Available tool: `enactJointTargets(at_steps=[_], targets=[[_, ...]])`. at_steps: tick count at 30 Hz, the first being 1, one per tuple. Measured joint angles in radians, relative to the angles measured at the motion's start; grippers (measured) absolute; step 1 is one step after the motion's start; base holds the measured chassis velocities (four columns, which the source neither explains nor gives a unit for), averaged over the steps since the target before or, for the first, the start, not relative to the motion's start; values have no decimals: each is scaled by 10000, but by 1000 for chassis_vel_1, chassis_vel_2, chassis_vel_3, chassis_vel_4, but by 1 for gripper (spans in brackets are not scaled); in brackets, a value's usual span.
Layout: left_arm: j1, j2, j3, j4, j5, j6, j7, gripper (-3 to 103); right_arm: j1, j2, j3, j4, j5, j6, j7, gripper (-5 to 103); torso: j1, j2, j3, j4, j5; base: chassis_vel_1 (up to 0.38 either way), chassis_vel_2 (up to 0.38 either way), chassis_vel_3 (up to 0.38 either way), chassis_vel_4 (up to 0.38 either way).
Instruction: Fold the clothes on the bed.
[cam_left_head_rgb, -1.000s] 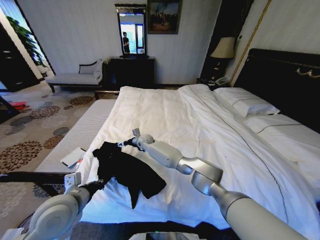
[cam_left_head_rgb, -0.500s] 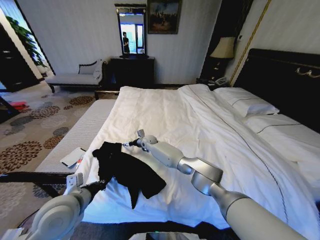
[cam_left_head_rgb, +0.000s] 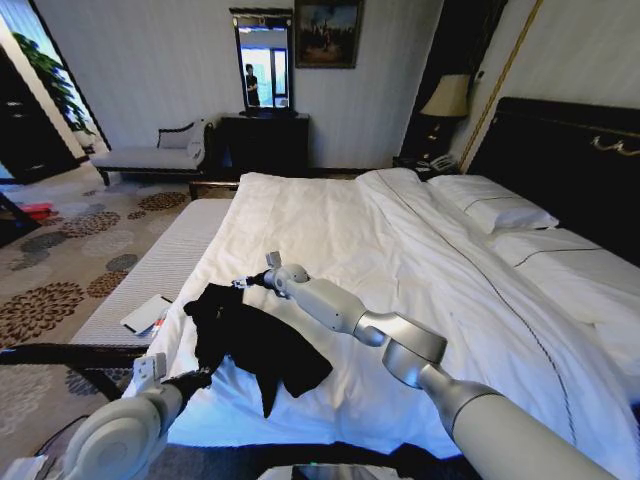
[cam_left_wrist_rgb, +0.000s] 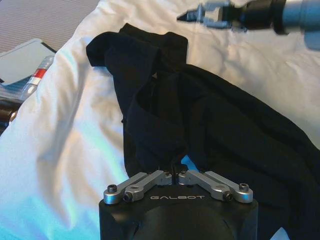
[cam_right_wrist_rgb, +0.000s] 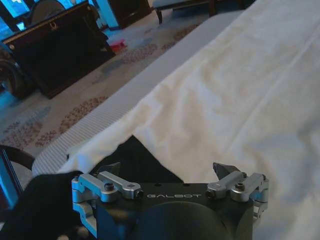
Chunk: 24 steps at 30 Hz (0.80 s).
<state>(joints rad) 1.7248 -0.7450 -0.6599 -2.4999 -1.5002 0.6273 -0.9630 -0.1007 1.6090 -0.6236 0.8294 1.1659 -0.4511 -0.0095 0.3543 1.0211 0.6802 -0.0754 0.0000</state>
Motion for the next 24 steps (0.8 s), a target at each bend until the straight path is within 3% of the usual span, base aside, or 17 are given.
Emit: enactJointTargets(at_steps=[10,24], targets=[[93,-30,-113,-37,18,-11,11,0,-308,-10,-6,-1139,-789,248,-337,100,0,0,1,0,0,0,0,0,0],[-107,-34,232,-18,102,-30,25,0,-253,-6,149,81,-130,62,72,100,0,0,0,3,0,0,0,0,0]])
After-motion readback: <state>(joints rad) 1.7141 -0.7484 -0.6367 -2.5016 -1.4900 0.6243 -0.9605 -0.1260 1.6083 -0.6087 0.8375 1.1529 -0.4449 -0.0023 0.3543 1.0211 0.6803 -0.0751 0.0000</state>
